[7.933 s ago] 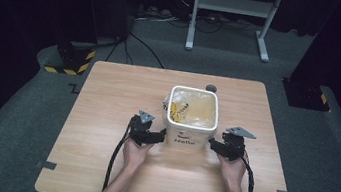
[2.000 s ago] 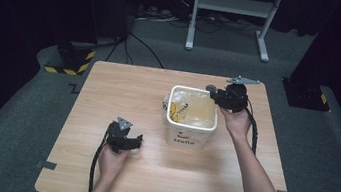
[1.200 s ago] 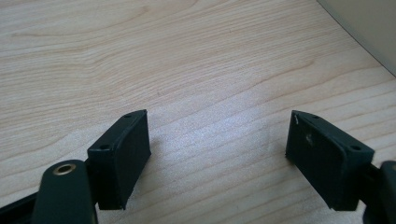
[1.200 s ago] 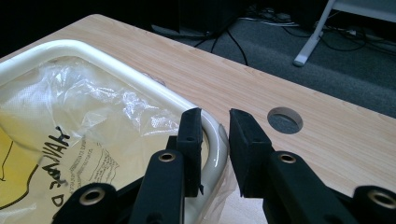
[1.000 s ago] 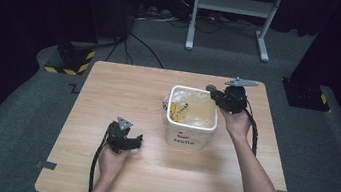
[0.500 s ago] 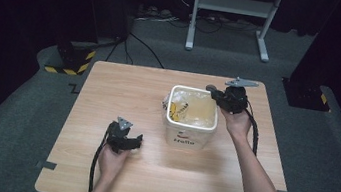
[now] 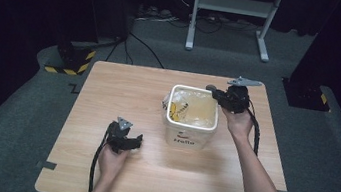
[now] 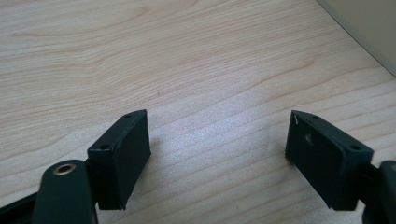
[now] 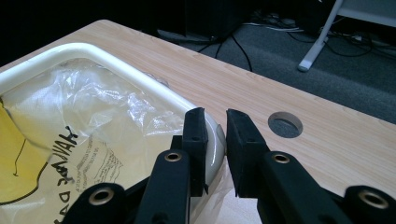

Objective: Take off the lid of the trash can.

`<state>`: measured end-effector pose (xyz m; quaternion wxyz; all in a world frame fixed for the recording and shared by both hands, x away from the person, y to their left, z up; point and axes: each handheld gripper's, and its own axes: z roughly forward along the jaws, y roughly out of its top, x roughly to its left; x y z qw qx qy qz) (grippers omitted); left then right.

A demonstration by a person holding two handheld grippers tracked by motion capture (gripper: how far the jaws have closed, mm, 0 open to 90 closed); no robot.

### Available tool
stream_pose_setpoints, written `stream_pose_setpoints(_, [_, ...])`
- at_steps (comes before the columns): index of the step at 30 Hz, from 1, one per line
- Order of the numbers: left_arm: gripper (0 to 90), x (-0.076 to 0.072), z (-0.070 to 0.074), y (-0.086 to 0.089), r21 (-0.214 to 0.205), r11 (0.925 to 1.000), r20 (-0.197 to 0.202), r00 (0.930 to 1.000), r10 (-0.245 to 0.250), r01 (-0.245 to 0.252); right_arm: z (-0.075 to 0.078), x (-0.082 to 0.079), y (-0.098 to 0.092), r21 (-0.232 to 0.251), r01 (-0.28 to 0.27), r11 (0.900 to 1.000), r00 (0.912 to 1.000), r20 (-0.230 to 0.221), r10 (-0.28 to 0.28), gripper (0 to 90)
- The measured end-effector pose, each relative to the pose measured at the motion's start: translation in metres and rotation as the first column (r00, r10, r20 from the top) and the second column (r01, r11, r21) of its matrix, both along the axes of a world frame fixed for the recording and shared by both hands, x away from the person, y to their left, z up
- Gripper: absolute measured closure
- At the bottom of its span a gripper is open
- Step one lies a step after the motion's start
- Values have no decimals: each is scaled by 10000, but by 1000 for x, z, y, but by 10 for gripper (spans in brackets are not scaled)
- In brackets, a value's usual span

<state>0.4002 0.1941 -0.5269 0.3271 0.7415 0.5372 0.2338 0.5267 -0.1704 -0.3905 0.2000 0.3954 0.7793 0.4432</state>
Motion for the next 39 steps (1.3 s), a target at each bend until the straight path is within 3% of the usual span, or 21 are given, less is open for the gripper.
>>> stream_pose_setpoints(39, [221, 0, 0, 0, 43, 10000, 3, 10000, -23, 23, 17, -6, -8, 424, -123, 9990, 9999, 122, 118, 794])
